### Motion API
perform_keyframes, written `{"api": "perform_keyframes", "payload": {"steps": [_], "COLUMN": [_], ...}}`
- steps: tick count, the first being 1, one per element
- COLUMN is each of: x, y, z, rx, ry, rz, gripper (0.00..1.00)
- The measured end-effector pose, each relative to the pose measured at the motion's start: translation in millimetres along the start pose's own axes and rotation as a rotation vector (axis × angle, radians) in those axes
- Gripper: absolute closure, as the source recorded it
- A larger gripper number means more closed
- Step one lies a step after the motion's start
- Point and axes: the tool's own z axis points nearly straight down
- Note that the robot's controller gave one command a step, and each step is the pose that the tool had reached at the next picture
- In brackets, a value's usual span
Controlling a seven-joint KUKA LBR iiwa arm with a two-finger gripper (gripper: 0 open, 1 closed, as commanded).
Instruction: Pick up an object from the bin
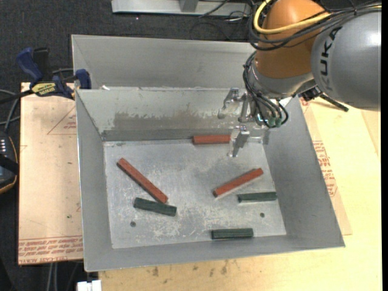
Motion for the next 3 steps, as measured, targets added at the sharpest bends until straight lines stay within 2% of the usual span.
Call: {"api": "perform_keyframes", "payload": {"steps": [1,2,3], "x": [-1.3,0.9,-8.3], "y": [0,-32,-41], "z": [-5,47,135], "rx": [0.000,0.000,0.001], "ry": [-0.008,-0.015,-0.031], "rz": [0.000,-0.043,-0.139], "gripper": [0.00,0.00,1.00]}}
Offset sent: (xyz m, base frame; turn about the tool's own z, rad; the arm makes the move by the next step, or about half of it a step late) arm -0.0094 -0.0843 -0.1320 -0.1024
